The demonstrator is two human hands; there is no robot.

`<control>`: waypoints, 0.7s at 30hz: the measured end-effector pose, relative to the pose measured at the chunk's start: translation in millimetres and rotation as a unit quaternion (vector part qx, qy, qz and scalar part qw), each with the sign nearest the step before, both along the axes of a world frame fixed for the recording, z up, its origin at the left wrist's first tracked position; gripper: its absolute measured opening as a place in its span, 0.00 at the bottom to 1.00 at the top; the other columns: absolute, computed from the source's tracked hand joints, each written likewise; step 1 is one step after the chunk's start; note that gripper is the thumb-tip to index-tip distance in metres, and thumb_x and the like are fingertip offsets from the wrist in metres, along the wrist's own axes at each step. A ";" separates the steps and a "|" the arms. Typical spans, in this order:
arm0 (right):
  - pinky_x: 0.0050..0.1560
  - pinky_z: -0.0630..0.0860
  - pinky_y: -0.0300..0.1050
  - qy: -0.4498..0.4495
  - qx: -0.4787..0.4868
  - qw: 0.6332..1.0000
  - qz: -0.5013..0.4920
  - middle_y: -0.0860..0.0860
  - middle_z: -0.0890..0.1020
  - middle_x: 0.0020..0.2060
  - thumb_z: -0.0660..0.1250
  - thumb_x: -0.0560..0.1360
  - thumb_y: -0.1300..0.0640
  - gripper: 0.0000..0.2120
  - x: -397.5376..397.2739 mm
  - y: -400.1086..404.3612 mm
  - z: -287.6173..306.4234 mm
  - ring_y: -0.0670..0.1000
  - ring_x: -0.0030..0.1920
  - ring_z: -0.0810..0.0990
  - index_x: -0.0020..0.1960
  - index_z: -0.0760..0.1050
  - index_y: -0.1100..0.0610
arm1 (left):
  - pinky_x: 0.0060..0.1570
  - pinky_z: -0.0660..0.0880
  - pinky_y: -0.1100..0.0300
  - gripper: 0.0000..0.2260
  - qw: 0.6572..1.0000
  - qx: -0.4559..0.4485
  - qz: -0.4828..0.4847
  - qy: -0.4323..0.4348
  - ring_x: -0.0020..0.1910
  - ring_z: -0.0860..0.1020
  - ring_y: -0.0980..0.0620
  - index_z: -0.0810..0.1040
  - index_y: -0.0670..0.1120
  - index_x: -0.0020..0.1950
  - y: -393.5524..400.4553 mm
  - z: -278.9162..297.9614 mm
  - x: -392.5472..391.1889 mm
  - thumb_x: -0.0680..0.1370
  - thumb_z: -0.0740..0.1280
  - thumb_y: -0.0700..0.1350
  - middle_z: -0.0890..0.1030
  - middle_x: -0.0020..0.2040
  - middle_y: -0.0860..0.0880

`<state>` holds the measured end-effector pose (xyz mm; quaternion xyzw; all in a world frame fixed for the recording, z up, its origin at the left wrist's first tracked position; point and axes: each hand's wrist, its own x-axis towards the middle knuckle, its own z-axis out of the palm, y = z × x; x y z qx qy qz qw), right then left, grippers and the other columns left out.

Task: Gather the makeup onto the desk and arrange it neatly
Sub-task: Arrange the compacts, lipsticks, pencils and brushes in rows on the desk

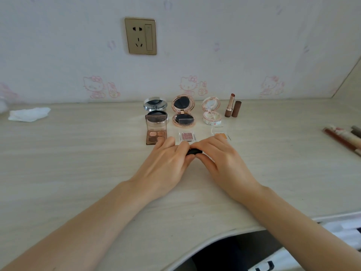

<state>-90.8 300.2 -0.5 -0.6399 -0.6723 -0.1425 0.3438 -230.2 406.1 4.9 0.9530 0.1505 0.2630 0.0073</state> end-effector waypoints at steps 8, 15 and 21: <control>0.50 0.72 0.41 0.057 0.016 0.998 0.000 0.50 0.79 0.46 0.69 0.74 0.64 0.08 3.7 -1.1 -2.4 0.51 0.48 0.75 0.53 0.79 0.59 | 0.43 0.57 0.60 0.12 0.999 -0.049 -0.009 -0.010 0.43 0.62 0.53 0.70 0.45 0.45 6.8 -2.6 -3.2 0.78 0.63 0.53 0.63 0.37 0.56; 0.46 0.69 0.31 0.150 0.037 0.987 -0.045 0.46 0.77 0.47 0.70 0.73 0.66 0.11 12.7 -1.7 -0.9 0.42 0.47 0.75 0.53 0.79 0.56 | 0.49 0.68 0.50 0.08 0.993 -0.114 0.003 -0.031 0.46 0.65 0.49 0.69 0.45 0.48 8.5 -3.0 -5.9 0.80 0.58 0.49 0.67 0.41 0.55; 0.43 0.71 0.32 0.172 0.050 0.982 -0.051 0.48 0.77 0.45 0.70 0.72 0.66 0.11 12.1 -2.4 -0.9 0.42 0.43 0.74 0.52 0.79 0.57 | 0.46 0.66 0.69 0.03 0.965 -0.229 -0.015 -0.125 0.46 0.68 0.59 0.66 0.50 0.51 11.1 -7.9 -3.3 0.80 0.59 0.47 0.69 0.45 0.55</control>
